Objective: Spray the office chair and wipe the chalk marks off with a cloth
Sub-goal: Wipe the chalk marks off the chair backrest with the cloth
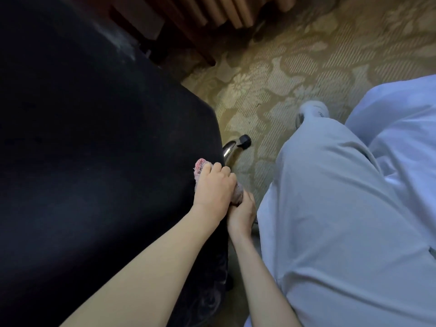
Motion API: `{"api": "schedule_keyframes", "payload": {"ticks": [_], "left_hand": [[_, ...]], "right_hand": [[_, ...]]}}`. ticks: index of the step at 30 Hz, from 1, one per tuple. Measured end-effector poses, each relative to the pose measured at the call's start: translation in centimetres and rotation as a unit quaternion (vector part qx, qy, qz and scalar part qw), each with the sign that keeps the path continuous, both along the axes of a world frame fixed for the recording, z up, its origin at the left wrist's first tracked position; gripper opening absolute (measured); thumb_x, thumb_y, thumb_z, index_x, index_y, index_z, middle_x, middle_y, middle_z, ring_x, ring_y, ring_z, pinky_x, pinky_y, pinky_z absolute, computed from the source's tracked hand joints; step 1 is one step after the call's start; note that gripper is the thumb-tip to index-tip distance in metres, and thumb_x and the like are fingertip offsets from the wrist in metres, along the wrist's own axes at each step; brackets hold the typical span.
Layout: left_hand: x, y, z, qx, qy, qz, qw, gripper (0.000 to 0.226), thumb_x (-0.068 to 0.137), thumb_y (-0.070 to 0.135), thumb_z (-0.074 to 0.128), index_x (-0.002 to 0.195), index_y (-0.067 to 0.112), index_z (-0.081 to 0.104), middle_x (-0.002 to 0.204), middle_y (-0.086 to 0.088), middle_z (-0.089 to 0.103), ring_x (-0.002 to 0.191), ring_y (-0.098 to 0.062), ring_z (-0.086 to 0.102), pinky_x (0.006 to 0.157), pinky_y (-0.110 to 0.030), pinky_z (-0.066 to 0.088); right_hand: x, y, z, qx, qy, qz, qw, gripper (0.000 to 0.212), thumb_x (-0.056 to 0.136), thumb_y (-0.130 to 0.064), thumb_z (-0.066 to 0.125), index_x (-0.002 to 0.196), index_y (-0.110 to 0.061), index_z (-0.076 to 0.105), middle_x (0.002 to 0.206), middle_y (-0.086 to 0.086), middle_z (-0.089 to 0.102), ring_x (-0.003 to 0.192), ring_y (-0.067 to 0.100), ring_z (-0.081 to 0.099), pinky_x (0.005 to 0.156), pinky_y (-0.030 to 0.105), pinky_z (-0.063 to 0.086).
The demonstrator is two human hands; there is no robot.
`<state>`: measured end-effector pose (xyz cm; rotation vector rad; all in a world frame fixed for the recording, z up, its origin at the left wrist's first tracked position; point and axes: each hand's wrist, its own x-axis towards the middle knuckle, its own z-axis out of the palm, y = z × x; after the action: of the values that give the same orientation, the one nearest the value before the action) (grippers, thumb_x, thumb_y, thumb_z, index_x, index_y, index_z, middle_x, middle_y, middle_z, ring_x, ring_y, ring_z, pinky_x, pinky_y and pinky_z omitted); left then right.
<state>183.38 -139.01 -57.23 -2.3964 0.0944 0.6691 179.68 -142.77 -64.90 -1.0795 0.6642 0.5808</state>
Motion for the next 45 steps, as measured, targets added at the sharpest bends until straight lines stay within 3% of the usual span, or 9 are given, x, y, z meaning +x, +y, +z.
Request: {"api": "schedule_keyframes", "payload": {"ticks": [5,9,15,19,23,27,34,40,45], "left_hand": [[0.2,1.0,1.3,-0.010,-0.011,-0.010,1.000,0.028,0.090,0.018,0.051,0.117,0.020,0.048,0.118,0.002,0.051,0.113,-0.021,0.043,0.094,-0.032,0.030],[-1.2,0.7,4.5,0.009,-0.036,-0.011,0.999,0.027,0.090,0.021,0.051,0.117,0.020,0.048,0.118,0.002,0.050,0.115,-0.021,0.042,0.096,-0.032,0.029],[-5.0,-1.0,11.5,0.062,-0.077,-0.011,0.995,0.026,0.090,0.032,0.055,0.114,0.021,0.051,0.117,0.004,0.053,0.115,-0.018,0.044,0.099,-0.031,0.030],[-9.6,-2.5,17.1,0.091,-0.124,-0.009,0.988,0.030,0.089,0.037,0.056,0.114,0.022,0.050,0.114,0.006,0.052,0.114,-0.016,0.044,0.097,-0.029,0.032],[-15.7,-3.6,20.5,0.066,-0.230,-0.045,0.970,0.024,0.072,0.020,0.072,0.092,0.014,0.062,0.093,-0.002,0.060,0.095,-0.024,0.055,0.086,-0.036,0.042],[-21.0,-4.1,18.7,0.053,-0.295,-0.060,0.952,0.028,0.073,0.003,0.064,0.102,0.005,0.062,0.108,-0.014,0.062,0.107,-0.034,0.057,0.089,-0.045,0.044],[-23.6,-1.7,10.3,0.025,-0.265,-0.056,0.962,0.034,0.076,0.007,0.066,0.110,0.005,0.062,0.116,-0.015,0.063,0.112,-0.033,0.053,0.095,-0.043,0.037],[-23.1,-0.3,4.7,-0.011,-0.201,-0.040,0.979,0.046,0.073,0.012,0.065,0.118,0.004,0.057,0.121,-0.013,0.061,0.118,-0.030,0.042,0.100,-0.041,0.032],[-21.4,0.0,1.7,-0.042,-0.146,-0.022,0.988,0.062,0.065,0.018,0.079,0.120,0.002,0.055,0.121,-0.013,0.062,0.118,-0.029,0.040,0.103,-0.039,0.028]], "right_hand": [[-0.6,0.3,0.3,-0.143,-0.128,0.128,0.973,0.024,0.093,-0.010,0.053,0.117,-0.012,0.057,0.113,0.000,0.053,0.092,0.011,0.046,0.065,0.009,0.033],[-1.6,0.6,2.1,-0.145,-0.190,0.151,0.959,0.037,0.079,0.011,0.043,0.106,-0.008,0.059,0.109,-0.001,0.053,0.099,0.023,0.052,0.077,0.017,0.042],[-4.7,-0.8,7.8,-0.114,-0.305,0.187,0.927,0.042,0.074,0.010,0.044,0.110,-0.008,0.056,0.116,0.001,0.051,0.097,0.026,0.053,0.084,0.039,0.048],[-7.6,-1.7,12.1,-0.070,-0.394,0.182,0.898,0.049,0.075,0.010,0.047,0.119,-0.012,0.053,0.123,0.001,0.048,0.104,0.023,0.050,0.087,0.035,0.047],[-10.3,-2.9,14.8,-0.050,-0.474,0.194,0.857,0.053,0.079,0.007,0.047,0.124,-0.021,0.052,0.131,-0.003,0.043,0.112,0.016,0.042,0.084,0.011,0.034],[-12.5,-3.8,13.7,-0.051,-0.516,0.222,0.826,0.049,0.086,-0.002,0.053,0.127,-0.029,0.049,0.139,-0.009,0.036,0.118,0.011,0.035,0.085,0.008,0.030],[-14.8,-3.2,7.3,-0.093,-0.457,0.260,0.845,0.037,0.091,-0.026,0.050,0.127,-0.029,0.049,0.141,-0.011,0.034,0.118,0.011,0.036,0.094,0.013,0.031],[-14.9,-2.3,3.9,-0.089,-0.316,0.244,0.912,0.020,0.099,-0.036,0.039,0.113,-0.039,0.053,0.124,-0.019,0.046,0.106,-0.015,0.037,0.080,0.004,0.036],[-14.5,-1.6,2.1,-0.025,-0.156,0.140,0.977,0.020,0.095,-0.041,0.047,0.100,-0.032,0.064,0.106,-0.002,0.060,0.099,0.009,0.058,0.075,0.022,0.043]]}}
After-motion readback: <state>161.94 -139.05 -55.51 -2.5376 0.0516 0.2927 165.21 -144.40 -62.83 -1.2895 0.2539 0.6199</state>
